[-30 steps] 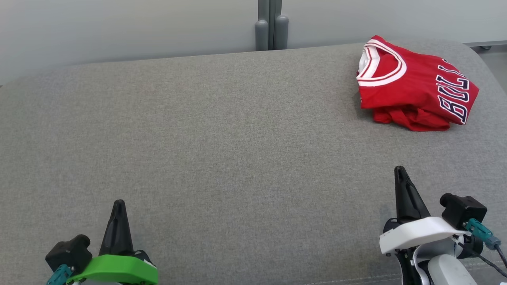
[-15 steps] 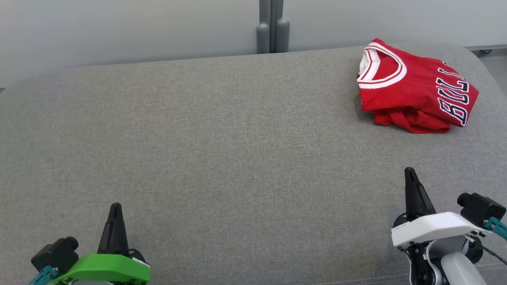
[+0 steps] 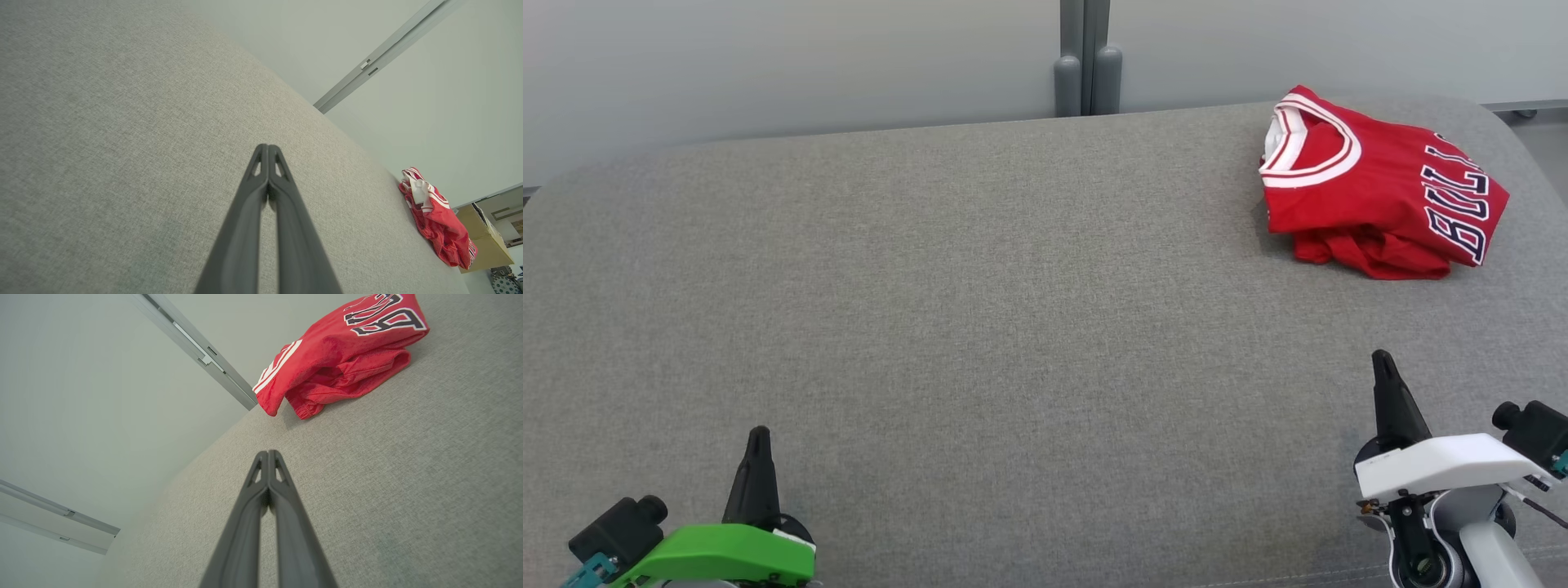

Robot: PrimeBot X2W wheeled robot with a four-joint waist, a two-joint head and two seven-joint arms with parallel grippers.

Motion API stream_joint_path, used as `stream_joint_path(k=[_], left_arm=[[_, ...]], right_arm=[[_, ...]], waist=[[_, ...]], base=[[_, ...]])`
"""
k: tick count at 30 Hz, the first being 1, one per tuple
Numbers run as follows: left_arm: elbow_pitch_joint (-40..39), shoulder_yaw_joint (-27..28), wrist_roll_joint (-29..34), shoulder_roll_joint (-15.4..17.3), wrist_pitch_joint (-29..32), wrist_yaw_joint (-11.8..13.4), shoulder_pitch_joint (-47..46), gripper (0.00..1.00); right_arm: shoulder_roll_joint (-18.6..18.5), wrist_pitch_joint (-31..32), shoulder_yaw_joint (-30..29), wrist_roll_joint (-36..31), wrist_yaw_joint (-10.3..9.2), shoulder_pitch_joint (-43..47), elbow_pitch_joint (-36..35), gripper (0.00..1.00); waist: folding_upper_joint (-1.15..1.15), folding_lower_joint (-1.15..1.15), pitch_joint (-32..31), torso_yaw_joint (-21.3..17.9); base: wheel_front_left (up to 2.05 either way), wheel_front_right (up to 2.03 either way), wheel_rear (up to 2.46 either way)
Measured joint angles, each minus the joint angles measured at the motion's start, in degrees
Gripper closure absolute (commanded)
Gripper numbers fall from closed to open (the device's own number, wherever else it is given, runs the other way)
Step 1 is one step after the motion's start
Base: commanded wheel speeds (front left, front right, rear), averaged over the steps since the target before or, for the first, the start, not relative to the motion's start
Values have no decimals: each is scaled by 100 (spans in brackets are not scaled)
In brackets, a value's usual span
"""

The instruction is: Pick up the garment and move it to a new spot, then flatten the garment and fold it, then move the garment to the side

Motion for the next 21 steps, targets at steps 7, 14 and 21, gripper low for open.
stream_joint_path(k=[7, 14, 21], left_arm=[[78, 65, -489, 23, 119, -97, -46, 100], [138, 89, -1017, 51, 223, -196, -148, 100], [245, 105, -1485, 103, 327, -294, -214, 100]], right_arm=[[-14, 105, -70, 545, 86, -42, 69, 100], [-30, 222, -166, 1085, 181, -113, 133, 100], [-37, 308, -237, 1637, 264, -133, 221, 100]], waist=[[0, 0, -32, 9], [0, 0, -64, 19], [0, 0, -97, 28]], base=[[0, 0, 0], [0, 0, 0], [0, 0, 0]])
